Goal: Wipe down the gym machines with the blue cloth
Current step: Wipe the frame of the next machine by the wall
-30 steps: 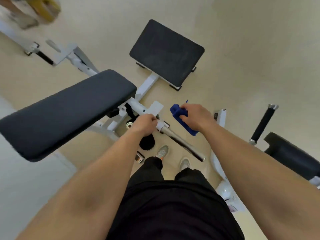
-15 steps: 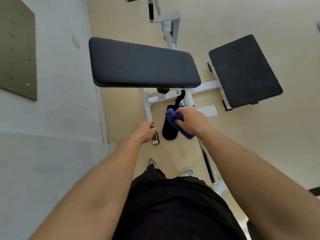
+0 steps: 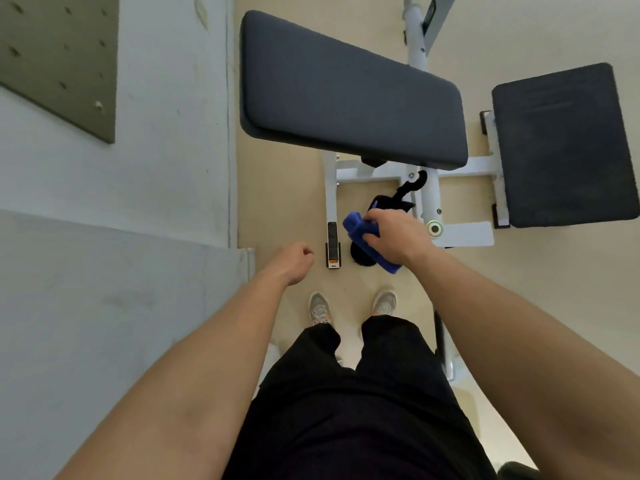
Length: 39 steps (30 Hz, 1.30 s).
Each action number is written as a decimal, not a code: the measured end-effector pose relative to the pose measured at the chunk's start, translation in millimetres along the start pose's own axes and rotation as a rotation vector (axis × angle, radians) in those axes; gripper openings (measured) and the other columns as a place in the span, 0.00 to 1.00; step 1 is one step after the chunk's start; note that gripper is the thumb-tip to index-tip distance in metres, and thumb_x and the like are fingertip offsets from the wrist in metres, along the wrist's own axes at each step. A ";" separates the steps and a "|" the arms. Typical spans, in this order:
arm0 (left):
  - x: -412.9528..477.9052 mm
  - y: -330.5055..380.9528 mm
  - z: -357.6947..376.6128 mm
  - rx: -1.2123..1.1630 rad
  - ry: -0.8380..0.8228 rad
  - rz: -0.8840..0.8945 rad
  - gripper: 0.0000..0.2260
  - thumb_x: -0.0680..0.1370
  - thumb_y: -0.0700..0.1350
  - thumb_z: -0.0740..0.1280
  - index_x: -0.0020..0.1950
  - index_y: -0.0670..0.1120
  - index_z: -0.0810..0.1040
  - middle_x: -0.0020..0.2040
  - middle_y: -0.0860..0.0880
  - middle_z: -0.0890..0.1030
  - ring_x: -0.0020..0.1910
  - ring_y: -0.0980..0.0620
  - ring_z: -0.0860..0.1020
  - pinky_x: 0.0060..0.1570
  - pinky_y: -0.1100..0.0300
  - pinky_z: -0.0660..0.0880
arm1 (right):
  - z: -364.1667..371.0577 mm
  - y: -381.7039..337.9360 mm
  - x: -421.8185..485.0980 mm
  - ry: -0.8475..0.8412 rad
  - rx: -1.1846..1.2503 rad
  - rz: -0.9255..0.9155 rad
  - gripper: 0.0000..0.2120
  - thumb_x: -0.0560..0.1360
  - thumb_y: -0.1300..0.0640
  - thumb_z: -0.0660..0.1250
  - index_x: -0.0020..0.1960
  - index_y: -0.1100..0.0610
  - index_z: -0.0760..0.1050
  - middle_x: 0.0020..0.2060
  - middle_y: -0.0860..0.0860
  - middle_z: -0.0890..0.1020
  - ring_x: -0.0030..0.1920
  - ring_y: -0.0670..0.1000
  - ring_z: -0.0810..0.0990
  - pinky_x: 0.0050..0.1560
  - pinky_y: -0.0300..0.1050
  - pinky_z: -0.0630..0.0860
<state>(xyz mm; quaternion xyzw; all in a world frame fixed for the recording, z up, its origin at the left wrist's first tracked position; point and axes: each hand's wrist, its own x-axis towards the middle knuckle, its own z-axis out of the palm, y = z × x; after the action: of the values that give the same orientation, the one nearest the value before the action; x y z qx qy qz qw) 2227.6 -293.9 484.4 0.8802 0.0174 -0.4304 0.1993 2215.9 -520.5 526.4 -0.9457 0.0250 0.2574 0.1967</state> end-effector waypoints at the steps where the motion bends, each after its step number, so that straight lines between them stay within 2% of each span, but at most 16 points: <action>1: 3.3 -0.8 -1.3 -0.012 0.006 -0.014 0.14 0.82 0.47 0.60 0.63 0.47 0.79 0.62 0.47 0.80 0.61 0.46 0.76 0.62 0.54 0.72 | 1.8 0.6 7.5 -0.022 0.001 -0.010 0.14 0.80 0.51 0.64 0.64 0.49 0.73 0.52 0.51 0.81 0.49 0.53 0.79 0.43 0.46 0.72; 5: 19.6 -3.9 -3.3 -0.083 0.049 -0.080 0.13 0.81 0.46 0.61 0.62 0.47 0.80 0.61 0.46 0.81 0.60 0.45 0.77 0.61 0.54 0.73 | 10.2 5.9 41.2 -0.100 0.013 -0.071 0.11 0.80 0.51 0.64 0.61 0.50 0.74 0.49 0.51 0.81 0.44 0.51 0.77 0.41 0.46 0.73; 9: 46.4 -3.7 1.8 -0.150 0.089 -0.133 0.13 0.82 0.46 0.61 0.63 0.45 0.79 0.61 0.46 0.81 0.59 0.47 0.77 0.59 0.56 0.73 | 29.0 12.3 78.9 -0.165 0.017 -0.112 0.11 0.80 0.51 0.63 0.61 0.50 0.74 0.49 0.51 0.81 0.44 0.52 0.78 0.41 0.48 0.77; 15: 132.0 -9.9 35.7 -0.287 0.106 -0.144 0.14 0.80 0.47 0.64 0.65 0.47 0.77 0.62 0.48 0.80 0.60 0.49 0.77 0.63 0.55 0.72 | 90.4 32.6 142.5 -0.178 0.066 -0.062 0.11 0.80 0.52 0.62 0.61 0.51 0.74 0.47 0.52 0.82 0.42 0.52 0.78 0.40 0.48 0.77; 19: 198.2 -22.0 60.2 -0.333 0.084 -0.083 0.16 0.79 0.48 0.66 0.66 0.50 0.75 0.58 0.51 0.80 0.55 0.49 0.79 0.57 0.56 0.75 | 149.5 45.7 180.5 -0.157 0.114 -0.014 0.10 0.79 0.52 0.63 0.59 0.52 0.74 0.47 0.52 0.82 0.43 0.54 0.80 0.43 0.51 0.79; 24: 277.9 -57.7 91.2 -0.342 0.071 0.108 0.19 0.77 0.42 0.69 0.67 0.51 0.76 0.63 0.52 0.78 0.59 0.53 0.76 0.58 0.61 0.70 | 234.9 66.8 232.3 -0.116 0.224 0.072 0.12 0.78 0.50 0.65 0.61 0.48 0.75 0.50 0.49 0.83 0.48 0.54 0.81 0.46 0.50 0.78; 27: 322.7 -84.2 118.2 -0.409 0.061 0.083 0.17 0.77 0.46 0.70 0.65 0.49 0.78 0.63 0.52 0.79 0.60 0.52 0.77 0.60 0.58 0.71 | 284.7 80.1 258.2 -0.086 0.339 0.140 0.13 0.78 0.48 0.66 0.62 0.46 0.75 0.51 0.47 0.83 0.48 0.50 0.80 0.46 0.47 0.77; 31: 379.1 -109.5 154.5 -0.332 0.041 0.122 0.14 0.77 0.49 0.69 0.62 0.50 0.78 0.61 0.53 0.80 0.59 0.52 0.76 0.59 0.56 0.72 | 345.2 103.7 285.3 -0.081 0.420 0.182 0.12 0.78 0.49 0.67 0.61 0.46 0.73 0.50 0.47 0.82 0.45 0.49 0.80 0.46 0.50 0.80; 33: 406.3 -119.8 165.9 -0.255 0.084 0.169 0.11 0.77 0.49 0.69 0.59 0.50 0.78 0.58 0.52 0.80 0.58 0.51 0.77 0.58 0.55 0.73 | 369.4 115.0 305.7 -0.080 0.466 0.142 0.19 0.78 0.51 0.67 0.68 0.45 0.68 0.50 0.47 0.81 0.46 0.50 0.81 0.47 0.50 0.80; 35: 431.2 -129.3 178.6 -0.224 0.104 0.210 0.06 0.77 0.48 0.68 0.54 0.52 0.78 0.53 0.51 0.81 0.55 0.50 0.78 0.56 0.53 0.74 | 392.1 125.5 326.2 -0.114 0.490 0.055 0.27 0.79 0.54 0.66 0.75 0.42 0.61 0.52 0.46 0.80 0.50 0.49 0.80 0.49 0.46 0.76; 36: 443.2 -133.1 184.4 -0.219 0.113 0.228 0.03 0.78 0.48 0.68 0.51 0.53 0.77 0.50 0.50 0.81 0.52 0.49 0.78 0.54 0.53 0.74 | 402.0 130.5 337.8 -0.125 0.471 0.009 0.27 0.79 0.56 0.65 0.75 0.43 0.62 0.53 0.45 0.79 0.52 0.48 0.79 0.50 0.45 0.74; 37: 454.5 -137.4 190.0 -0.212 0.128 0.240 0.02 0.78 0.48 0.68 0.48 0.53 0.76 0.47 0.51 0.81 0.50 0.48 0.79 0.51 0.53 0.74 | 411.6 134.6 350.1 -0.129 0.440 -0.033 0.24 0.79 0.57 0.65 0.73 0.44 0.65 0.54 0.46 0.79 0.53 0.49 0.78 0.50 0.44 0.73; 39: 477.8 -146.0 200.5 -0.184 0.158 0.260 0.04 0.78 0.49 0.67 0.46 0.51 0.74 0.43 0.51 0.80 0.45 0.49 0.79 0.46 0.54 0.74 | 429.1 145.3 373.8 -0.108 0.389 -0.065 0.14 0.78 0.57 0.65 0.63 0.48 0.72 0.50 0.49 0.81 0.50 0.51 0.79 0.44 0.47 0.74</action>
<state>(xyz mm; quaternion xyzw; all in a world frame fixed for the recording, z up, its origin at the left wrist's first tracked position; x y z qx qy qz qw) 2348.0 -300.2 -40.2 0.8843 -0.0416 -0.3270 0.3307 2313.5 -469.0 -50.5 -0.8750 0.0333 0.2915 0.3851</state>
